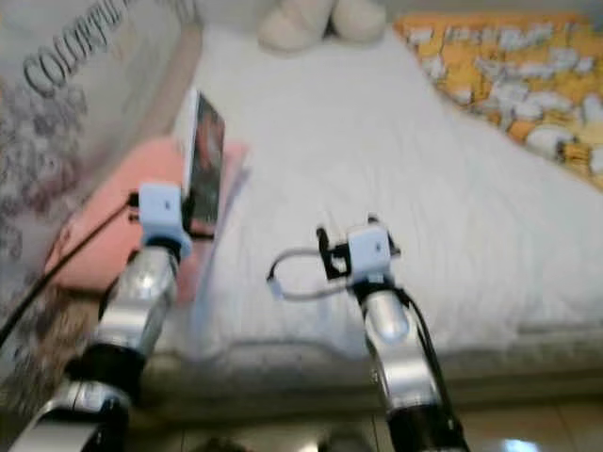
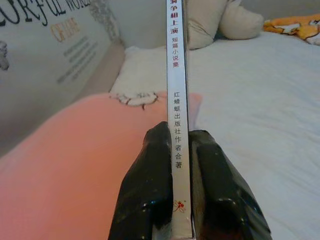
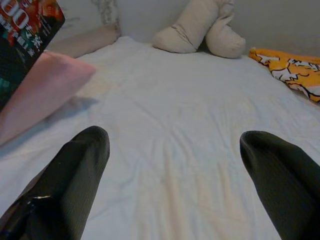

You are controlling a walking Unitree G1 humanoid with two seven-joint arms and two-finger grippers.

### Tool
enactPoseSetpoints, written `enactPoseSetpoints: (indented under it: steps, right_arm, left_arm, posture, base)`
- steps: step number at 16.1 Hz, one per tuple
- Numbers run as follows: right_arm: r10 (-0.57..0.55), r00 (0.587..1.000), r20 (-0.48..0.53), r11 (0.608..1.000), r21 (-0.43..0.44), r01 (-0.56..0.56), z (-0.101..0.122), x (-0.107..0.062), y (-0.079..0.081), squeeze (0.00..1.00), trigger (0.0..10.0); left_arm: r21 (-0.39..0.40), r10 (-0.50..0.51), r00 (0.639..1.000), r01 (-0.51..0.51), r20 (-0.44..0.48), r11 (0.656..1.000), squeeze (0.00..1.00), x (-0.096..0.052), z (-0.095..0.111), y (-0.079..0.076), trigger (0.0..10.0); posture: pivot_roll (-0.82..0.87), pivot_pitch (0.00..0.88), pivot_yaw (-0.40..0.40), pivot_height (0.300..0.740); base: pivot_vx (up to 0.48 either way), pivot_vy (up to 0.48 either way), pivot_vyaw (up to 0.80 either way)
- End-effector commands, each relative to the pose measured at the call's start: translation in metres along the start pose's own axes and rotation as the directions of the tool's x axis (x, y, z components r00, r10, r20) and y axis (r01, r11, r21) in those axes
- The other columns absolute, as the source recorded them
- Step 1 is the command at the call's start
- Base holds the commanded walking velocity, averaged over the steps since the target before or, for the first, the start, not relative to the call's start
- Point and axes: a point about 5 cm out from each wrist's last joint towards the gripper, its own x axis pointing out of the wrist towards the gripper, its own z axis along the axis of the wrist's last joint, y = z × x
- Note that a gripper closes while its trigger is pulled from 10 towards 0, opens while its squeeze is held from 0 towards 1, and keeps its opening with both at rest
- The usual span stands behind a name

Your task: Clean up the room

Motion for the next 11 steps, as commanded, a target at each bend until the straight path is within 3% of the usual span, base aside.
enactPoseSetpoints:
  steps: [1, 3, 4, 5, 6, 7, 8, 9, 10, 11]
  right_arm:
    - [-0.012, 1.0, 0.002, 1.0, -0.001, 0.012, 0.0, -0.002, -0.007, 0.0, 10.0]
    - [-0.009, 1.0, -0.018, 1.0, 0.006, 0.009, 0.0, -0.004, -0.008, 0.0, 10.0]
    - [-0.001, 1.0, -0.027, 1.0, 0.005, 0.001, 0.0, -0.009, -0.008, 0.0, 10.0]
    - [0.007, 0.999, -0.043, 1.0, -0.001, -0.007, -0.005, -0.015, -0.007, 0.0, 10.0]
    - [0.01, 0.998, -0.056, 1.0, 0.0, -0.01, -0.009, -0.018, -0.006, 0.0, 10.0]
    - [0.012, 0.998, -0.058, 1.0, 0.001, -0.012, -0.01, -0.018, -0.005, 0.0, 10.0]
    - [0.017, 0.998, -0.058, 1.0, 0.003, -0.016, -0.01, -0.018, -0.004, 0.0, 10.0]
    - [0.019, 0.998, -0.058, 1.0, 0.006, -0.019, -0.009, -0.017, -0.003, 0.0, 10.0]
    - [0.017, 0.998, -0.052, 1.0, 0.012, -0.016, -0.006, -0.016, -0.003, 0.0, 10.0]
    - [0.012, 0.999, -0.046, 1.0, 0.015, -0.011, -0.004, -0.017, -0.005, 0.0, 10.0]
  left_arm:
    - [-0.018, -0.02, 0.998, 0.021, 0.067, 1.0, 0.0, 0.007, 0.019, -0.008, 10.0]
    - [-0.052, -0.012, 0.998, 0.015, 0.065, 0.999, 0.0, 0.006, 0.02, -0.007, 10.0]
    - [-0.085, -0.011, 0.997, 0.017, 0.073, 0.996, 0.0, 0.009, 0.027, -0.007, 10.0]
    - [-0.16, -0.109, 0.99, 0.123, 0.095, 0.979, 0.0, 0.017, 0.046, -0.019, 10.0]
    - [-0.241, -0.233, 0.966, 0.254, 0.112, 0.937, 0.0, 0.02, 0.063, -0.037, 10.0]
    - [-0.266, -0.294, 0.948, 0.316, 0.12, 0.91, 0.0, 0.021, 0.069, -0.046, 10.0]
    - [-0.339, -0.435, 0.891, 0.452, 0.131, 0.825, 0.0, 0.019, 0.079, -0.068, 10.0]
    - [-0.408, -0.524, 0.843, 0.524, 0.123, 0.747, 0.0, 0.017, 0.081, -0.08, 10.0]
    - [-0.554, -0.615, 0.787, 0.536, 0.055, 0.637, 0.0, 0.018, 0.071, -0.087, 10.0]
    - [-0.635, -0.644, 0.765, 0.501, 0.007, 0.588, 0.0, 0.021, 0.062, -0.086, 10.0]
  posture:
    - [-0.17, 0.052, 0.066, 0.731]
    - [-0.18, 0.053, 0.062, 0.731]
    - [-0.18, 0.057, 0.057, 0.731]
    - [-0.18, 0.06, 0.052, 0.731]
    - [-0.18, 0.062, 0.051, 0.731]
    - [-0.18, 0.062, 0.051, 0.731]
    - [-0.18, 0.063, 0.049, 0.731]
    - [-0.18, 0.063, 0.05, 0.731]
    - [-0.19, 0.065, 0.053, 0.731]
    - [-0.19, 0.065, 0.054, 0.731]
  base:
    - [0.48, 0.0, 0.0]
    - [0.48, 0.0, 0.0]
    - [0.0, 0.0, 0.0]
    - [0.0, 0.0, 0.0]
    - [0.0, 0.0, 0.0]
    - [0.0, 0.0, 0.0]
    - [0.0, 0.0, 0.0]
    - [0.0, 0.0, 0.0]
    - [0.0, 0.0, 0.0]
    - [0.0, 0.0, 0.0]
